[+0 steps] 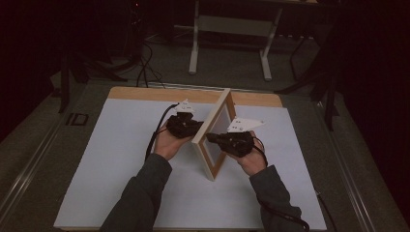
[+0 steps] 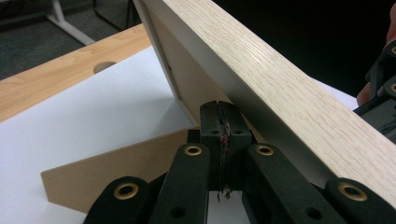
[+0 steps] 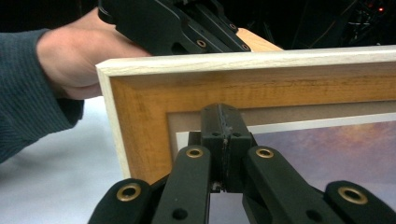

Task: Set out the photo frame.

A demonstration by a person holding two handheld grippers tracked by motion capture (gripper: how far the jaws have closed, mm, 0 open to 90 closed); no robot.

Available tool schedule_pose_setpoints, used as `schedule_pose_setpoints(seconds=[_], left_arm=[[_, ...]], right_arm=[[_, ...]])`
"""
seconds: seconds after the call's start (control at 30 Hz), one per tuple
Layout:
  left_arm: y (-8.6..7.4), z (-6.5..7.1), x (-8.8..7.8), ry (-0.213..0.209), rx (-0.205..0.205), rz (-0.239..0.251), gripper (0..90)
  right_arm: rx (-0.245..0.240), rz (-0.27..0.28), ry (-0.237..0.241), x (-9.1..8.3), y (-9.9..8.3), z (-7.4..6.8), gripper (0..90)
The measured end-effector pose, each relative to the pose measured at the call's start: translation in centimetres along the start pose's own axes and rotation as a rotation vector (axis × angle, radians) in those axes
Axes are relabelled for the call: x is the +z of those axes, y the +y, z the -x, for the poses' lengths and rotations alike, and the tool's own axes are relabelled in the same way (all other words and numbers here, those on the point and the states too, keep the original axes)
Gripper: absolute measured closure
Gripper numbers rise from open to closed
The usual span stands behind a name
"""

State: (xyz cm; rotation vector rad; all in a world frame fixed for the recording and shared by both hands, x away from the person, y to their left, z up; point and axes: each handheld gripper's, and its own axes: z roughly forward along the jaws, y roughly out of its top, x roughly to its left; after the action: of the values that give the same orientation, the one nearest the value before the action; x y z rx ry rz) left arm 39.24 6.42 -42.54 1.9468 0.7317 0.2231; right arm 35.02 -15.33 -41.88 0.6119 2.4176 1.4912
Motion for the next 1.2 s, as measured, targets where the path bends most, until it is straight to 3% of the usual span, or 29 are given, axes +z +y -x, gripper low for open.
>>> schedule_pose_setpoints(seconds=[0.53, 0.73, 0.83, 1.2], left_arm=[[0.4, 0.3, -2.8, 0.078, -0.069, 0.073, 75.3], [0.5, 0.5, -4.4, 0.076, -0.115, 0.117, 68.9], [0.8, 0.9, -5.4, 0.072, -0.117, 0.142, 66.3], [1.0, 2.5, -6.6, 0.077, -0.132, 0.127, 53.9]], right_arm=[[0.018, -0.004, -0.029, -0.5, -0.6, 0.6, 84.9], [0.030, -0.009, -0.050, -0.9, -1.1, 1.2, 81.5], [0.035, -0.010, -0.053, -1.0, -1.2, 1.3, 79.5], [0.058, -0.022, -0.084, -1.4, -1.7, 2.0, 72.8]])
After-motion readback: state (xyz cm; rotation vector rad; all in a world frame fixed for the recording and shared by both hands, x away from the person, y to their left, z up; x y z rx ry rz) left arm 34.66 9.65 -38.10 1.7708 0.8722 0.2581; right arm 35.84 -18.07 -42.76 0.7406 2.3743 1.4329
